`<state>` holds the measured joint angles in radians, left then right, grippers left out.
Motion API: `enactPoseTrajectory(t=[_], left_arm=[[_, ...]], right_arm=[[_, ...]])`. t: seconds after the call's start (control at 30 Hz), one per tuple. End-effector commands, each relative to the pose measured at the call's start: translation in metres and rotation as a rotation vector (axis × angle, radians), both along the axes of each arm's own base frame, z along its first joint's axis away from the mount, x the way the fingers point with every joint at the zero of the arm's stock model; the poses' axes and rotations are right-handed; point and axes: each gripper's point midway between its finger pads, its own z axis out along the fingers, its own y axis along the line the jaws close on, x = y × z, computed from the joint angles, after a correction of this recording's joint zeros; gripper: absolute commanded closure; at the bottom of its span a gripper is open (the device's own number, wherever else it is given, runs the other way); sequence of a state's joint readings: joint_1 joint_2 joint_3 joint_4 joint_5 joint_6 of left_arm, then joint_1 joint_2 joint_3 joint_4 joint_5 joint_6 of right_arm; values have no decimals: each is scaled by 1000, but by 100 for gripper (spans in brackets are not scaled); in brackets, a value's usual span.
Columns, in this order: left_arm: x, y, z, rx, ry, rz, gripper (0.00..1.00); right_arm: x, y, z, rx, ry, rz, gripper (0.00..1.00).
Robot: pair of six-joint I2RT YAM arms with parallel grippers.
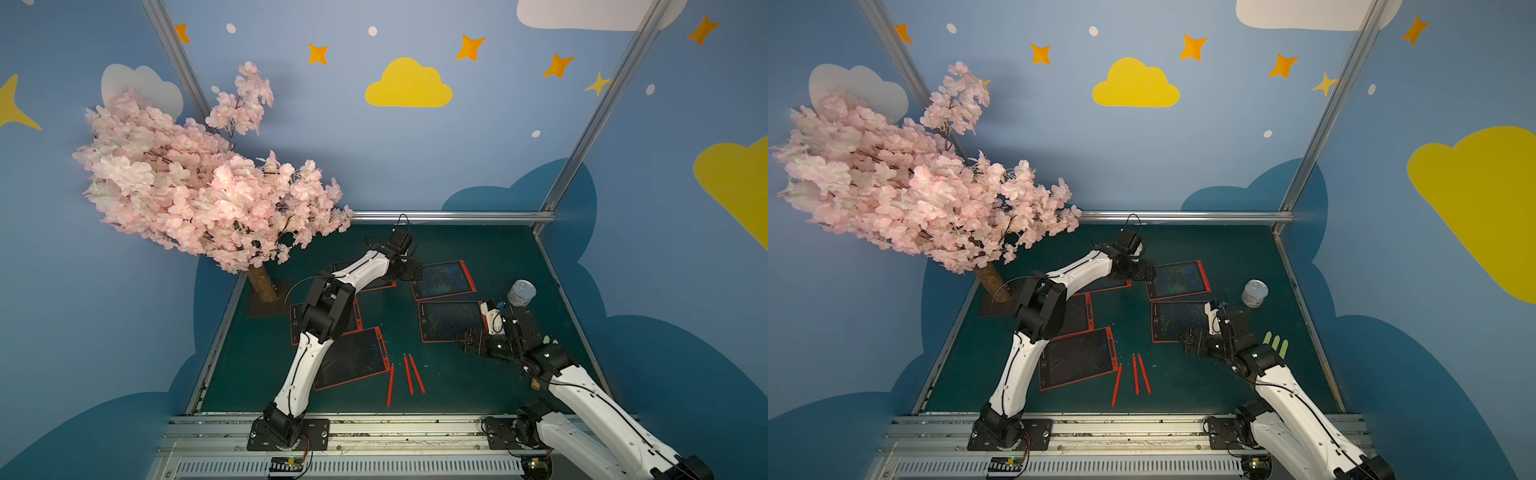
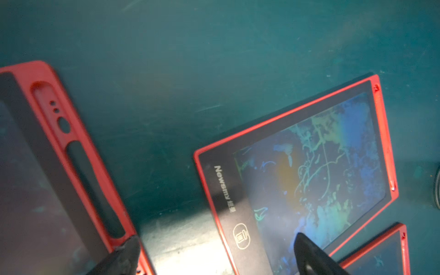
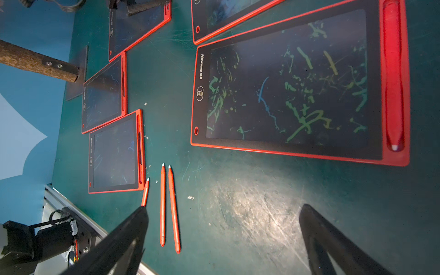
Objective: Place the stylus back onto the writing tablet
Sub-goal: Adjust the writing tablet at the center of the board.
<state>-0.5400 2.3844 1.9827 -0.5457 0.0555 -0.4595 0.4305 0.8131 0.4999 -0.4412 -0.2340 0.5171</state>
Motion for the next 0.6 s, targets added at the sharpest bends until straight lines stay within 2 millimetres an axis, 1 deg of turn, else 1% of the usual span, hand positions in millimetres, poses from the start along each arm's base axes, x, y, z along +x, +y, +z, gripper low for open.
enactPoseTrajectory(t=[0.0,0.23,0.43,0.57], left_arm=[[-9,4,-12,46,45,-5,1],[-21,17,-16,111,64,15,1],[-31,17,-22,112,91,12,1],[-46,17,-22,115,129,15,1]], right_arm=[[3,0,5,-6,-15,-5,2],[3,0,4,-8,-13,-5,2],[3,0,3,-9,-5,-6,2],[2,-2,5,-13,-6,-9,2]])
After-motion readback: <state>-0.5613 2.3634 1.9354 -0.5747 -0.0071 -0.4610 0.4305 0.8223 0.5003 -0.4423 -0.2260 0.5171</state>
